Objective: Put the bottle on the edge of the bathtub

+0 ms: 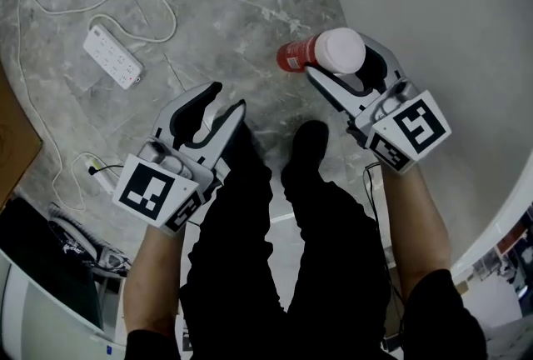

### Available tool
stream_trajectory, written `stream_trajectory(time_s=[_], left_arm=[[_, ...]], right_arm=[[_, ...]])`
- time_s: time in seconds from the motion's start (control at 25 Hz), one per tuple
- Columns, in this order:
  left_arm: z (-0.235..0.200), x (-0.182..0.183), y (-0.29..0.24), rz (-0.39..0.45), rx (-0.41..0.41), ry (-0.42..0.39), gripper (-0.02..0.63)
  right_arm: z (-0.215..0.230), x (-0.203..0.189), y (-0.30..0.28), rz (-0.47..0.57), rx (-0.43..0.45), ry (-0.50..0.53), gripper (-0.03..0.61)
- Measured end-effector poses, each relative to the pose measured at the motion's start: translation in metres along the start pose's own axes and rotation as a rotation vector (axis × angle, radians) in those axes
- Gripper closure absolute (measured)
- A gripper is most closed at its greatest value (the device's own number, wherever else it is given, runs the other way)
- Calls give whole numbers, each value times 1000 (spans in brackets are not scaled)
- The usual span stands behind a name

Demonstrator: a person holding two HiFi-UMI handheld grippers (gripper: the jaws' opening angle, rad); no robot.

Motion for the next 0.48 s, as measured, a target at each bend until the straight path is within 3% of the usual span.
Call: stream_trajectory(time_s=[0.24, 0.48], left_arm=[[-24, 12, -27, 52, 44, -42, 468], [-47, 26, -53, 33, 116, -135, 572]], right_arm=[[32, -5, -20, -20, -43, 62, 293], [67, -22, -48, -27, -52, 74, 293]])
Point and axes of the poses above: the fingertips, and each gripper's own axes: y backward along the fingers, z to its right, x out of its top, the point moved 10 cm from there along y, backward along the fingers, and after that the axes turned 4 degrees about -z, right-handed, at the moved point
